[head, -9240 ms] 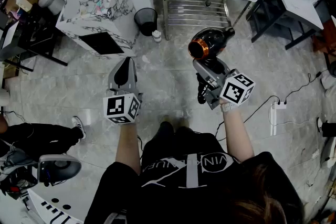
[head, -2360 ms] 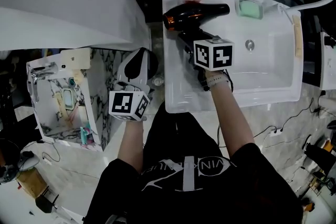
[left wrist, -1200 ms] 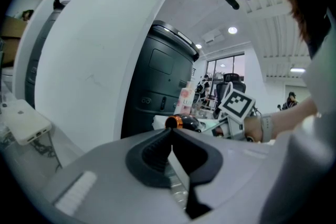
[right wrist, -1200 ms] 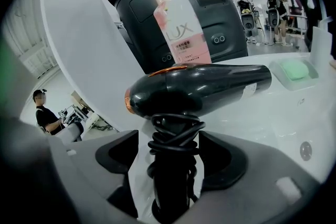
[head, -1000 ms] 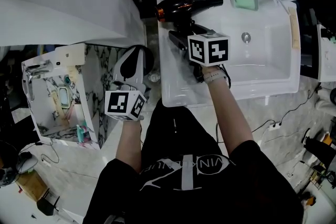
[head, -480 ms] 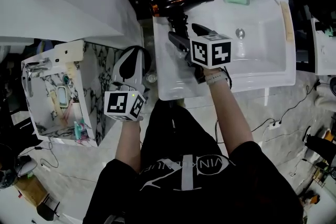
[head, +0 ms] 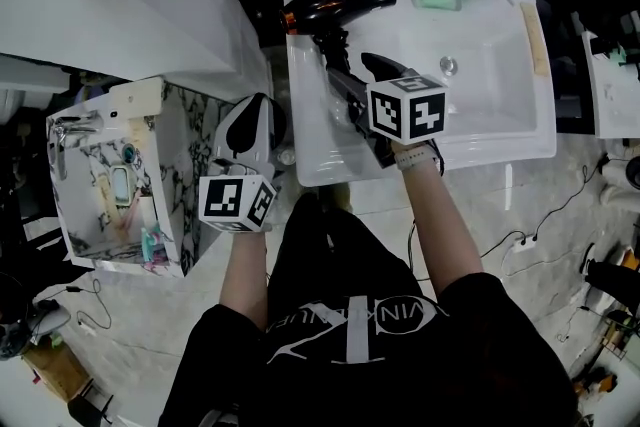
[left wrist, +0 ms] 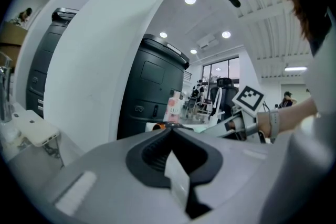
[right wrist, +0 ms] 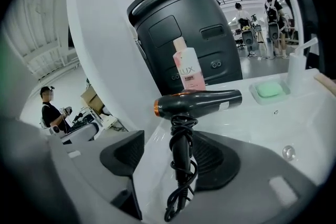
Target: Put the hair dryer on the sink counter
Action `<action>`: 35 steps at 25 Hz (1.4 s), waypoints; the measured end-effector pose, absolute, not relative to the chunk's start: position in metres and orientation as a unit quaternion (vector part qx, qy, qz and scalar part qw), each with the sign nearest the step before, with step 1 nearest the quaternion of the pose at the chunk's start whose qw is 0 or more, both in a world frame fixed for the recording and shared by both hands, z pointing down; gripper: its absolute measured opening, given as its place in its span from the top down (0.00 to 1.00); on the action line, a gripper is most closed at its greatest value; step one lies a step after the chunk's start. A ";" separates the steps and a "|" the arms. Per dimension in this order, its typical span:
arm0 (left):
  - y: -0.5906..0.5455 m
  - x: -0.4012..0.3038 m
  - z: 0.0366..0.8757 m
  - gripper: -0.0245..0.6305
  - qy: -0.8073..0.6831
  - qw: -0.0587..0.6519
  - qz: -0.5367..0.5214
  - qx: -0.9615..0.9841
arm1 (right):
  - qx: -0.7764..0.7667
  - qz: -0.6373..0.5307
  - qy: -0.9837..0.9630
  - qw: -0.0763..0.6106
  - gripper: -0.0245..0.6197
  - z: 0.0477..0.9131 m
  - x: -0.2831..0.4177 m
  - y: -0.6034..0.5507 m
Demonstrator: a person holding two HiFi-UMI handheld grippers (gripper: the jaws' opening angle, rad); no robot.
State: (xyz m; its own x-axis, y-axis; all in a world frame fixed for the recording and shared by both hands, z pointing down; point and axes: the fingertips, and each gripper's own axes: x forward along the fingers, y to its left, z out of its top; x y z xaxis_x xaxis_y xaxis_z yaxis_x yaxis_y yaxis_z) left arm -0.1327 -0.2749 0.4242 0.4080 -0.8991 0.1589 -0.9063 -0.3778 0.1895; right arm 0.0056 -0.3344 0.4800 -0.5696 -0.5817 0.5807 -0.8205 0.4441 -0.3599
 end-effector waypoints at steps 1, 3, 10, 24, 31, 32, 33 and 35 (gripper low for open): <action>-0.274 -0.132 0.422 0.96 -0.544 0.122 0.014 0.830 | 0.425 0.312 -0.829 0.185 0.53 0.477 0.008 -0.333; -0.273 -0.131 0.418 0.96 -0.545 0.118 0.014 0.830 | 0.427 0.311 -0.831 0.176 0.57 0.471 0.011 -0.331; -0.270 -0.127 0.400 0.96 -0.549 0.101 0.011 0.829 | 0.433 0.292 -0.839 0.152 0.74 0.450 0.024 -0.323; -0.267 -0.136 0.362 0.96 -0.564 0.075 0.009 0.823 | 0.443 0.231 -0.862 0.088 0.96 0.399 0.038 -0.303; -0.266 -0.143 0.346 0.96 -0.572 0.065 0.014 0.817 | 0.449 0.188 -0.872 0.056 0.96 0.368 0.045 -0.297; -0.266 -0.145 0.344 0.96 -0.573 0.063 0.014 0.817 | 0.450 0.183 -0.872 0.054 0.96 0.365 0.046 -0.296; -0.266 -0.146 0.342 0.96 -0.575 0.062 0.013 0.816 | 0.450 0.178 -0.873 0.052 0.96 0.362 0.047 -0.295; -0.265 -0.149 0.337 0.96 -0.576 0.057 0.011 0.815 | 0.451 0.170 -0.875 0.049 0.96 0.356 0.049 -0.294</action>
